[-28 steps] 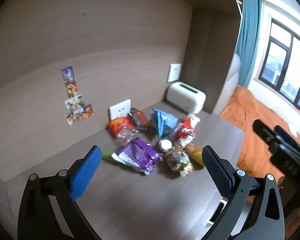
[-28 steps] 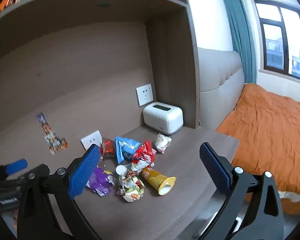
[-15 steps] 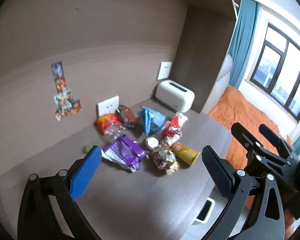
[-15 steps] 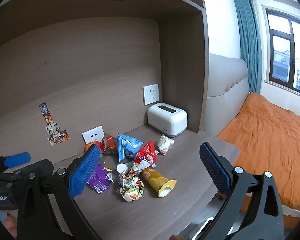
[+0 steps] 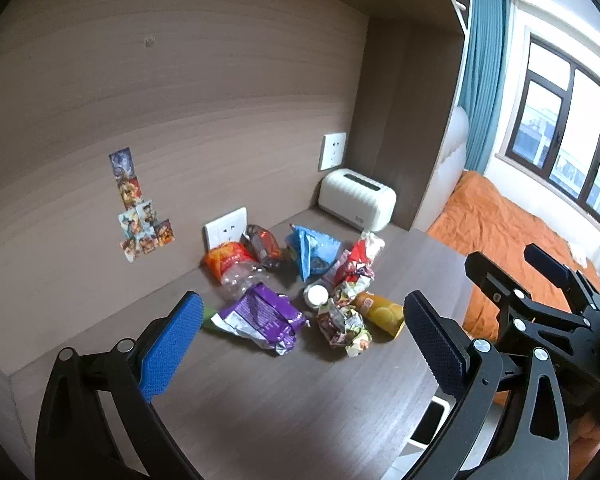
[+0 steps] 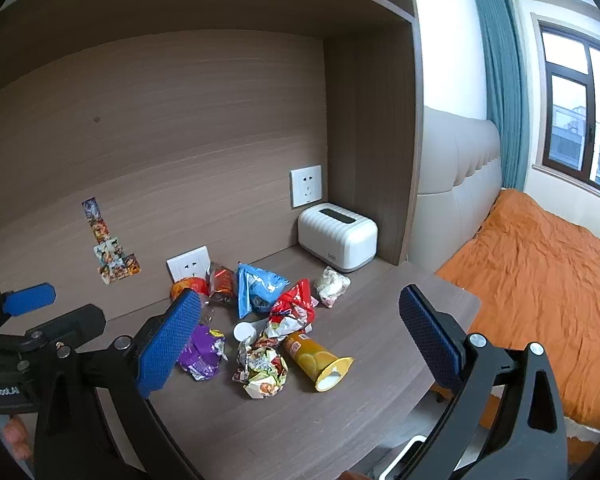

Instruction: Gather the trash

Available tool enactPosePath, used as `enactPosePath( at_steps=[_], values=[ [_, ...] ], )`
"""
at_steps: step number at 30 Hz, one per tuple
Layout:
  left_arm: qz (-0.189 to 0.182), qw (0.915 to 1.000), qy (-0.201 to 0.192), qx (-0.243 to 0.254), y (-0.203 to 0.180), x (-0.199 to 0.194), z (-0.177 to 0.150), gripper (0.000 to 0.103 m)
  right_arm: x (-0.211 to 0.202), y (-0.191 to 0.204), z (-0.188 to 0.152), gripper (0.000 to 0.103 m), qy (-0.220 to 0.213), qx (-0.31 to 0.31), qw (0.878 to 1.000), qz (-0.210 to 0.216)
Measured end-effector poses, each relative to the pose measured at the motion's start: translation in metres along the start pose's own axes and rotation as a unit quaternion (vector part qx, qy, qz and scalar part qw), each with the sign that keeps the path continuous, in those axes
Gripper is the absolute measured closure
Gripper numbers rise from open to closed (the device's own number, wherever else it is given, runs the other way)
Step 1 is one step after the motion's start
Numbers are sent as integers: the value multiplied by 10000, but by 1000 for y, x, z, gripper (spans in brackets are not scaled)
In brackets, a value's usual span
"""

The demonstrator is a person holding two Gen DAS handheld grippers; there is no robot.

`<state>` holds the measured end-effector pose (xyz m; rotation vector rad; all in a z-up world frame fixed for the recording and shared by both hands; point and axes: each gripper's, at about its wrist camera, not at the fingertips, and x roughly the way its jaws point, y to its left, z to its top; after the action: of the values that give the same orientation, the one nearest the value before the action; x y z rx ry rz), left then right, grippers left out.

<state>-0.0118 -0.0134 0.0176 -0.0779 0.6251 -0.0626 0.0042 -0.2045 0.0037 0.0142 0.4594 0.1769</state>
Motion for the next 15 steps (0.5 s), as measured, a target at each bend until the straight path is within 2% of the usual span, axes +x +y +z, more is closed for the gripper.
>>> enactPosePath(
  at_steps=[12, 15],
  values=[
    [2, 10000, 57, -71, 1, -1, -3, 4, -4, -3, -4, 4, 68, -64, 9999, 51],
    [139, 9999, 39, 15, -1, -1, -4, 4, -4, -4, -4, 4, 80, -46, 9999, 91]
  ],
)
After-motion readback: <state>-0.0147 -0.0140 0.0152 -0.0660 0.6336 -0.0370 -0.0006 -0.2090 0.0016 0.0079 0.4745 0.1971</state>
